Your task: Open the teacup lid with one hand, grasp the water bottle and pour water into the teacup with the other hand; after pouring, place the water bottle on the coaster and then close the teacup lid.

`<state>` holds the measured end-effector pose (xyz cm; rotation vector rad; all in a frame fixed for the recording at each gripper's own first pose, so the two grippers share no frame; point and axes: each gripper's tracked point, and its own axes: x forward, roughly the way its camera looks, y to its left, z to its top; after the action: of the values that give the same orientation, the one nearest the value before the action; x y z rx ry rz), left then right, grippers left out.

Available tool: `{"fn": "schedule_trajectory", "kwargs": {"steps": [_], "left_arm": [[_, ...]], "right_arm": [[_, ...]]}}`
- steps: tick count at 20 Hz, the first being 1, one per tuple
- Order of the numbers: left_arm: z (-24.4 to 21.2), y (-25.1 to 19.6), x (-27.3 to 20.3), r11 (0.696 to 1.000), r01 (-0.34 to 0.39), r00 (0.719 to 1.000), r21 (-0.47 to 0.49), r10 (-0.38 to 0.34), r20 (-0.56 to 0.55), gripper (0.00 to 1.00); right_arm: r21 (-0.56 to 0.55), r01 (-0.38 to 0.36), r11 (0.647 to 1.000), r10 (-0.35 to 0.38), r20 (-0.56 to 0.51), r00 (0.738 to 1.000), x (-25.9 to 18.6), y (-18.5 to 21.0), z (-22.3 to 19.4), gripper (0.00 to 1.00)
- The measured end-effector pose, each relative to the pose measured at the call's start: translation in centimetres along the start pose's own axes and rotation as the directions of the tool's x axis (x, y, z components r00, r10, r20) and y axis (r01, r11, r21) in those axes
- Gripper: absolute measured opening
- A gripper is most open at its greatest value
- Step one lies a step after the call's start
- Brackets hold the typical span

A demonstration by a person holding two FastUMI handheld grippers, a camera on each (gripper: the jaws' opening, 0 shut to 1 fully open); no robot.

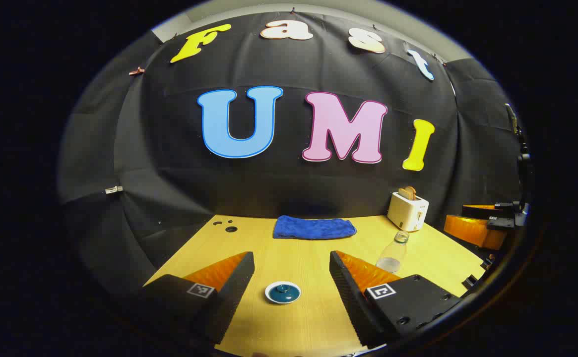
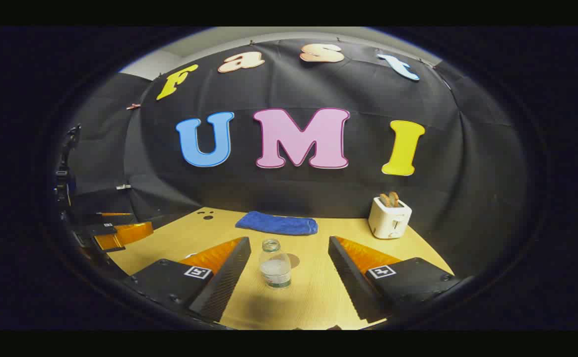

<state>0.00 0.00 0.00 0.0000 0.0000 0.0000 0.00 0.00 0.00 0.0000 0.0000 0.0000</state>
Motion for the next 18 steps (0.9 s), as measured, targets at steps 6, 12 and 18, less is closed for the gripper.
{"fn": "schedule_trajectory", "kwargs": {"steps": [6,12,18], "left_arm": [[-0.6,0.8,-0.4,1.0,-0.018,1.0,0.01,0.018,-0.012,0.96],[-1.5,1.3,-0.6,0.999,-0.032,0.999,0.029,0.032,-0.029,0.95],[-2.6,2.3,0.3,0.997,-0.077,0.996,0.015,0.077,-0.049,0.95]], "right_arm": [[0.003,-0.023,1.0,0.023,-0.024,0.999,0.3,0.9,-0.9,0.98],[-0.001,-0.043,0.999,0.043,-0.034,0.999,1.0,1.7,-1.4,0.98],[0.006,-0.065,0.998,0.065,-0.058,0.996,1.9,2.2,-2.5,0.99]]}}
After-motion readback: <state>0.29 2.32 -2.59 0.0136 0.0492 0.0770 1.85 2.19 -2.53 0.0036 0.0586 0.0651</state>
